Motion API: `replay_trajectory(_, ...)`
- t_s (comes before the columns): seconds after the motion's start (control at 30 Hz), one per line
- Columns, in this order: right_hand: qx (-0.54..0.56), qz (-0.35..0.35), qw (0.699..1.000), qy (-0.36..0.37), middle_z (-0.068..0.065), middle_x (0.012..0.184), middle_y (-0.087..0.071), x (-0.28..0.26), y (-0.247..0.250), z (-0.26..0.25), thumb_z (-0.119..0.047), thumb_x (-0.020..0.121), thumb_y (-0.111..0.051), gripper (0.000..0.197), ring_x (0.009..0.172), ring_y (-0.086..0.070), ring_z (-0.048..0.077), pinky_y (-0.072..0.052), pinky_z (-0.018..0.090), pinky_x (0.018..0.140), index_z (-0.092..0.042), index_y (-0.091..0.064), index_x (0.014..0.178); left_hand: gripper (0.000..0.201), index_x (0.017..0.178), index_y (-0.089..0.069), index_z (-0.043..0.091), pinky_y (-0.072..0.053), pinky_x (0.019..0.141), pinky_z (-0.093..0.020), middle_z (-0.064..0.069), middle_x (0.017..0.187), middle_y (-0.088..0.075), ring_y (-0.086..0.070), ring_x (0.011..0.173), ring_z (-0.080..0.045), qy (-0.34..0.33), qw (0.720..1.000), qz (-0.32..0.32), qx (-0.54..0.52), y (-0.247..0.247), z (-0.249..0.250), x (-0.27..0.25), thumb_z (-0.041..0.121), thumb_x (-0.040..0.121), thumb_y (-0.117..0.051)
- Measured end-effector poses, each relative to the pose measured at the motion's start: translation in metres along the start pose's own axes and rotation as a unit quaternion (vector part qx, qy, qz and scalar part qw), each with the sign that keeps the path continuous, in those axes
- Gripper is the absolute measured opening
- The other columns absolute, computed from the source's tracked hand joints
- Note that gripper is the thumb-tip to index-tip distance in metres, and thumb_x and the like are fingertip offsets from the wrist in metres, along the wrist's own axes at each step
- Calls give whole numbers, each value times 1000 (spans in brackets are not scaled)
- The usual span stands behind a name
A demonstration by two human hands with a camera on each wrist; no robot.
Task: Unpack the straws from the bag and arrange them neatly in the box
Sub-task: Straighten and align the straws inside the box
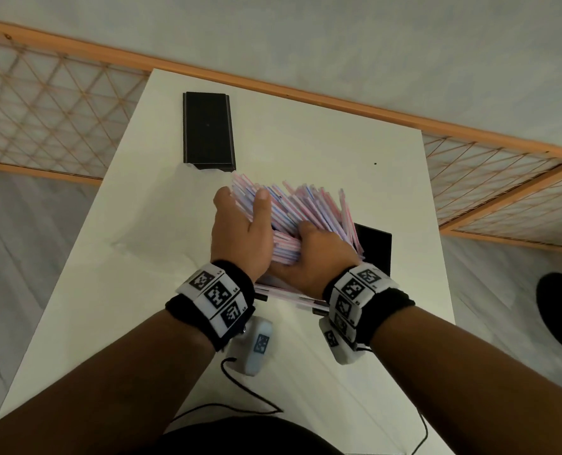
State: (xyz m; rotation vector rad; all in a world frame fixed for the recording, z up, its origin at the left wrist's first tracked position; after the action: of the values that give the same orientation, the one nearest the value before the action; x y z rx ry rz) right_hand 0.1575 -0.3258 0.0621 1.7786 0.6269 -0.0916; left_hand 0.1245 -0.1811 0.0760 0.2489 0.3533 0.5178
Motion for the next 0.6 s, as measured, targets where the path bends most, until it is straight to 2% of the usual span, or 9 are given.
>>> replay_trajectory(0.07, 6, 37, 999, 30, -2, 105, -60, -6, 3, -3, -92, 55, -44, 87, 95, -59, 24, -52, 37, 81, -23, -49, 109, 73, 155, -21, 15, -46, 107, -39, -6, 151, -48, -56, 129, -27, 26, 1000, 5, -14, 3, -4, 4, 52, 100, -52)
replay_trajectory(0.13, 21, 71, 994, 82, 1, 109, -59, -18, 10, -7, -80, 65, -57, 78, 100, -56, 24, -51, 36, 84, -18, -53, 113, 75, 154, -21, 21, -47, 108, -41, -2, 152, -46, -57, 127, -23, 21, 998, 16, -52, 7, -6, 6, 56, 97, -55)
replay_trajectory(0.23, 43, 164, 976, 135, 1, 92, -60, -45, 27, 0, -51, 74, -70, 44, 86, -57, 23, -49, 32, 74, -14, -60, 97, 81, 146, -32, 28, -48, 108, -48, 0, 145, -51, -57, 126, -22, 25, 991, 19, -131, 12, -5, 4, 76, 82, -48)
replay_trajectory(0.3, 68, 195, 973, 99, -2, 80, -55, -57, 35, 22, -43, 75, -75, 34, 74, -53, 19, -44, 31, 65, -15, -59, 86, 90, 142, -37, 30, -48, 109, -49, -2, 143, -53, -57, 126, -23, 38, 987, 12, -159, 11, -4, 4, 81, 69, -43)
replay_trajectory(0.37, 84, 186, 979, 12, -3, 83, -56, -55, 39, 49, -42, 75, -80, 39, 76, -54, 20, -40, 28, 67, -15, -59, 93, 93, 141, -40, 29, -48, 108, -51, -7, 142, -55, -58, 126, -26, 44, 983, 1, -177, 9, -2, 5, 82, 65, -43)
replay_trajectory(0.43, 97, 150, 983, -51, -3, 98, -58, -48, 35, 66, -46, 75, -79, 53, 91, -58, 20, -40, 26, 76, -14, -60, 112, 93, 140, -42, 26, -48, 109, -52, -11, 140, -57, -59, 125, -27, 44, 982, -7, -184, 6, -2, 3, 81, 65, -43)
replay_trajectory(0.5, 123, 105, 986, -31, -3, 111, -59, -40, 25, 60, -56, 75, -74, 65, 102, -57, 18, -42, 25, 86, -16, -57, 123, 86, 138, -45, 25, -47, 109, -51, -8, 135, -61, -60, 122, -25, 43, 982, -8, -185, 4, -1, 1, 79, 71, -45)
replay_trajectory(0.6, 99, 65, 992, 49, 0, 108, -61, -35, 8, 36, -58, 72, -63, 60, 102, -58, 21, -43, 26, 89, -15, -62, 114, 76, 134, -49, 22, -46, 109, -51, -3, 129, -63, -61, 119, -22, 37, 983, -3, -179, 4, 2, 0, 72, 78, -46)
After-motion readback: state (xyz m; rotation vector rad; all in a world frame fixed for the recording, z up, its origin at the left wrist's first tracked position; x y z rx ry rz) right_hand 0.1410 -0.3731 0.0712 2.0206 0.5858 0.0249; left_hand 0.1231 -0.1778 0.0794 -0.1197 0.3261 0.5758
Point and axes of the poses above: each hand's wrist, its own x-axis towards the middle knuckle, its own y-axis out of the back of the hand, z = x × y, the point moved 7 cm from there along x, towards the middle knuckle
